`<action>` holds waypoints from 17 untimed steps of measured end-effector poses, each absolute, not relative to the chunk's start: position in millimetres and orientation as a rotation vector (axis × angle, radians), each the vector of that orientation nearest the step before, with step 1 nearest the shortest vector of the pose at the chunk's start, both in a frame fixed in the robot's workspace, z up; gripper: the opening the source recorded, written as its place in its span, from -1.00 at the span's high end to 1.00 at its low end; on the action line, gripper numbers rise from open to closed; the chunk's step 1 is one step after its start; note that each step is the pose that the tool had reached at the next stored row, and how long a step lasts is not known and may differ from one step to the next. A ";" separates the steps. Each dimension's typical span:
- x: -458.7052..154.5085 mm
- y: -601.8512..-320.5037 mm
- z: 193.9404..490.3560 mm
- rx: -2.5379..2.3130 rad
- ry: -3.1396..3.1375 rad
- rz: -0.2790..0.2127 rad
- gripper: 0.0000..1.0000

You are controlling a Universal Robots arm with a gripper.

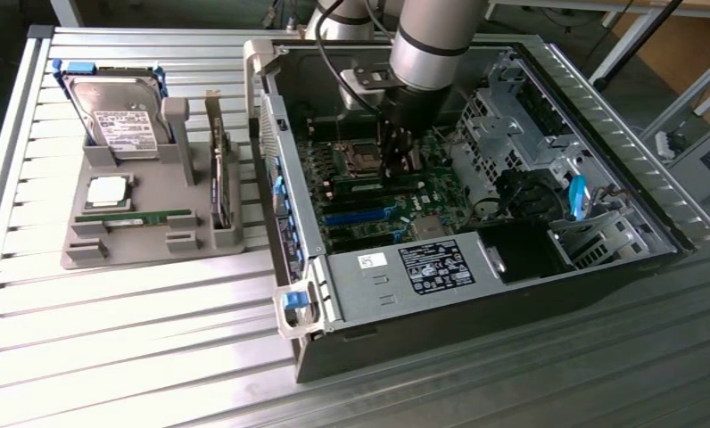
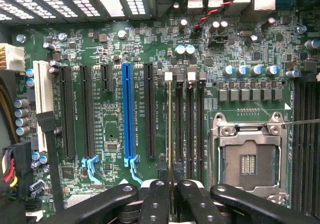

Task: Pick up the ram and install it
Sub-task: 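Insert the ram into the slot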

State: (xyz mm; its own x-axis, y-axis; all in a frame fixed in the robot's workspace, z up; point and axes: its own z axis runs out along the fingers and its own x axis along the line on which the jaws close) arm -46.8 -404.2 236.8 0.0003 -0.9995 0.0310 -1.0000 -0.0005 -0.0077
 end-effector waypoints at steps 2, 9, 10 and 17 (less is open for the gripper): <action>-46.8 -401.3 236.8 2.214 -2.206 0.043 0.77; -47.0 -401.7 239.1 2.214 -2.206 0.043 0.77; -47.0 -402.3 239.1 2.214 -2.206 0.043 0.77; -46.5 -402.5 237.2 2.213 -2.207 0.043 0.77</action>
